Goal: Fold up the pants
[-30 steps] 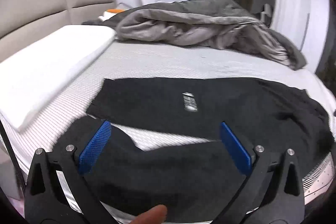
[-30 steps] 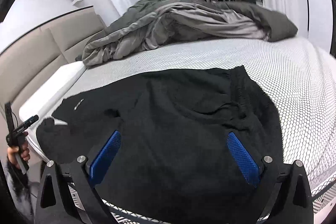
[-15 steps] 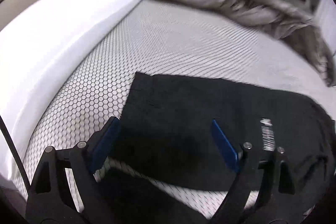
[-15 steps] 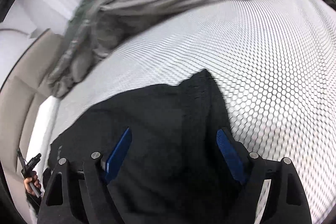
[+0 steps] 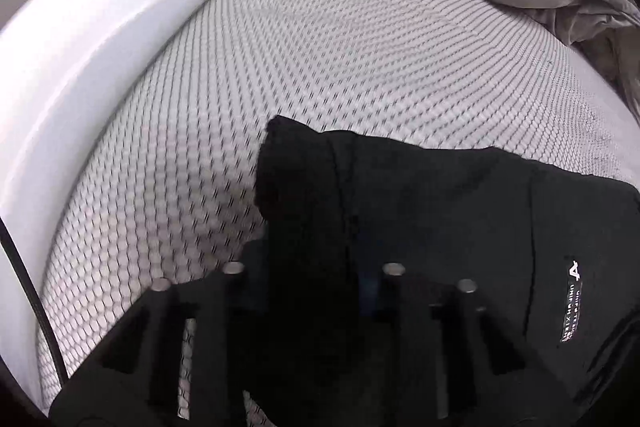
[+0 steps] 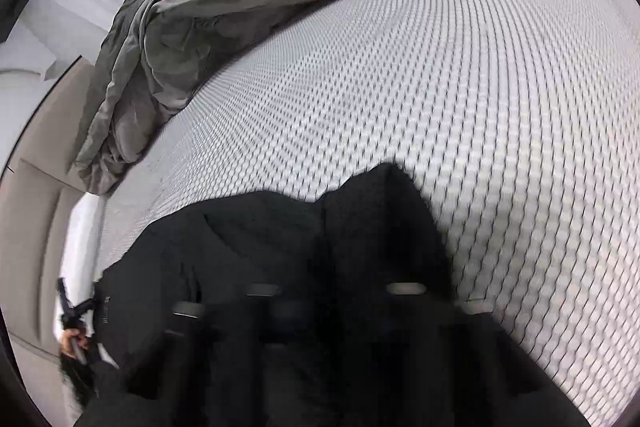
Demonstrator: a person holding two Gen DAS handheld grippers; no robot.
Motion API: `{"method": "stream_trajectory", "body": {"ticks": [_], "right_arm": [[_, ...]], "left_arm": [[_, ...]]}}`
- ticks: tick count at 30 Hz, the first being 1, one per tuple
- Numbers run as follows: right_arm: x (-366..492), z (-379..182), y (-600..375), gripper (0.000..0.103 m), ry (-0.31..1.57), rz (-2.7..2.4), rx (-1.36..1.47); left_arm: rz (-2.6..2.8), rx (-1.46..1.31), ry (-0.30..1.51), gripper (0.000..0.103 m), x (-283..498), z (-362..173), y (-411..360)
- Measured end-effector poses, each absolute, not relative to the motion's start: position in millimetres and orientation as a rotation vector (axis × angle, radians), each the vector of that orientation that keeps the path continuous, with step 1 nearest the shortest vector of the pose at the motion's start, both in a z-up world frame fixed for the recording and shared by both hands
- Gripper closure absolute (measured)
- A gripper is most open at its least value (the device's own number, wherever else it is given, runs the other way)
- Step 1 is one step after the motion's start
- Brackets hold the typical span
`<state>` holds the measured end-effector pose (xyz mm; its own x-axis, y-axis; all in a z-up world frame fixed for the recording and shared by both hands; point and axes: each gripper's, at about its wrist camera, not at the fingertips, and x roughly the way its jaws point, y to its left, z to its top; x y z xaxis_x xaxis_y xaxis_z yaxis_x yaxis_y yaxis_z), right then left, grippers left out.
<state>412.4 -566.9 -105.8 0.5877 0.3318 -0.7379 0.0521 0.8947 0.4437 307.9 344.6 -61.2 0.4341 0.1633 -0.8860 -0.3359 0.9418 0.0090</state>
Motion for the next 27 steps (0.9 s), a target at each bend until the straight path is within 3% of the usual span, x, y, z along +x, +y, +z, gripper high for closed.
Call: {"method": "stream_trajectory", "body": {"ticks": [4,7,9,12,14,15,16,17,24,27], "right_arm": [[427,-87,-565,0.098,0.854,0.103,0.368],[441,-78,-575,0.098,0.813,0.073,0.412],[454,-81,-578,0.086,0.860,0.055,0.414],[442,-77,-576,0.059,0.874,0.024,0.410],[418,-63,-571,0.051,0.826,0.045,0.387],[399,-55,-570,0.045,0.789,0.058,0.368],[376,-44,-565,0.026,0.752,0.082,0.356],[358,-39,-563,0.014,0.728,0.092,0.352],[241,-18,-552,0.010,0.593,0.151,0.386],[197,-30,-561,0.009,0.578,0.145,0.433]], "left_arm": [[0.355,-0.193,1.006,0.080,327,-60,354],[0.384,-0.242,0.981,0.075,345,-61,354],[0.402,-0.258,0.965,0.073,342,-54,352],[0.356,-0.280,0.902,0.060,318,-27,334],[0.331,-0.270,0.852,0.034,295,0,323],[0.322,-0.257,0.821,0.028,279,10,321],[0.315,-0.247,0.795,0.015,269,23,323],[0.311,-0.237,0.786,0.009,257,30,321],[0.302,-0.150,0.904,0.008,165,23,318],[0.284,-0.181,0.998,0.008,129,-17,326]]}}
